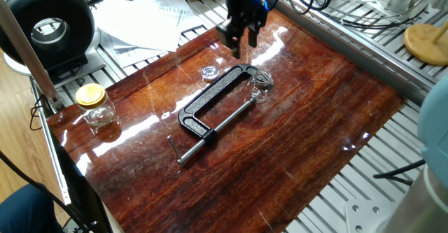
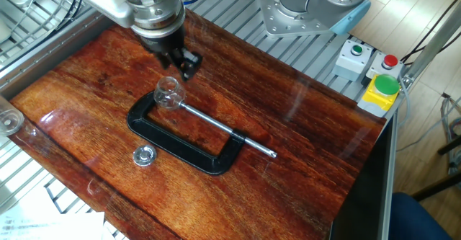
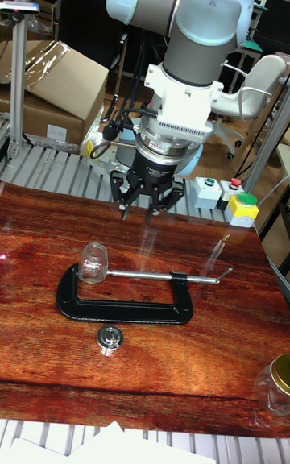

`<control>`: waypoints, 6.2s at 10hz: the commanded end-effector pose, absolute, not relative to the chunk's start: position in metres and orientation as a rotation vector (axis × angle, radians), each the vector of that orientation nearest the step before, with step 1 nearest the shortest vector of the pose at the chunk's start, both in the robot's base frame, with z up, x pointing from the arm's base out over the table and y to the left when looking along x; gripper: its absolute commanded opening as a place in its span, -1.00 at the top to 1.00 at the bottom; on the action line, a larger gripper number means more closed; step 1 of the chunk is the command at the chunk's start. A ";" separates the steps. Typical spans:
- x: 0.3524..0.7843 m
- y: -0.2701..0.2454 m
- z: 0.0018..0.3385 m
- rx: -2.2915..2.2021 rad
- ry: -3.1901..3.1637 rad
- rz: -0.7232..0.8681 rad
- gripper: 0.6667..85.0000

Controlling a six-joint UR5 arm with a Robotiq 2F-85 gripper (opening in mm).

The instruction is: Screw the lid onto the jar

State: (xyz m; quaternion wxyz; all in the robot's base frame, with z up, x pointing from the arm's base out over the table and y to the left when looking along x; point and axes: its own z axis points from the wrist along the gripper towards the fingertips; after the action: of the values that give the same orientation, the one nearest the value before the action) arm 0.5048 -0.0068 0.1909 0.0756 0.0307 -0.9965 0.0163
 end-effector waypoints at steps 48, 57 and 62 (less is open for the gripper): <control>0.614 -0.006 0.121 0.490 -3.087 0.020 0.99; 0.617 0.016 0.106 0.534 -3.036 -0.138 -0.42; 0.654 -0.008 0.052 0.551 -3.113 -0.142 -0.57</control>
State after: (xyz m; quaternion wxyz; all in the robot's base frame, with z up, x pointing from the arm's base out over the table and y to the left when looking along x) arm 0.6328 0.0033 0.0783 0.0127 0.1709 -0.9842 -0.0450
